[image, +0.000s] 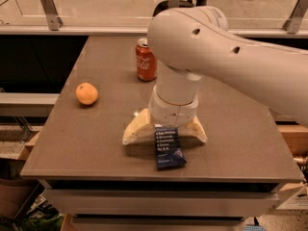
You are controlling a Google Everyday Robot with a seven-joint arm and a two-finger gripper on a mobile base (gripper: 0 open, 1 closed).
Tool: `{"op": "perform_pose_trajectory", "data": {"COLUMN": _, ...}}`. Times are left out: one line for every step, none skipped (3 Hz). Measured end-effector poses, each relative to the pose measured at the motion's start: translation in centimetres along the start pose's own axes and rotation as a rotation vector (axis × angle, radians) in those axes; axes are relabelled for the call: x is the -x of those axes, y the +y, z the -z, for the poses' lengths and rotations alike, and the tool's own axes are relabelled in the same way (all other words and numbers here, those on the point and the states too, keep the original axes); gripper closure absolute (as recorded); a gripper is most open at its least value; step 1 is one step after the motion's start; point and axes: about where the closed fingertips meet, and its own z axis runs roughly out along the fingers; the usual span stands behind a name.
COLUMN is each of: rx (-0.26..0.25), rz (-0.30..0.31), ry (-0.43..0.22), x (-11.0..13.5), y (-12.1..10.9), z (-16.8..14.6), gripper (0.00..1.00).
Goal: Pick rxbar blueberry
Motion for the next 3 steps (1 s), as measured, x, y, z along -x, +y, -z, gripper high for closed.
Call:
{"op": "perform_pose_trajectory", "data": {"rx": 0.000, "rz": 0.000, "ry": -0.003, "x": -0.04, "y": 0.01, "z": 0.03, "gripper": 0.18}}
{"op": "perform_pose_trajectory", "data": {"rx": -0.001, "rz": 0.000, "ry": -0.005, "x": -0.06, "y": 0.03, "z": 0.04, "gripper": 0.41}}
{"op": "perform_pose_trajectory", "data": {"rx": -0.001, "rz": 0.000, "ry": -0.006, "x": -0.09, "y": 0.07, "z": 0.40, "gripper": 0.64}}
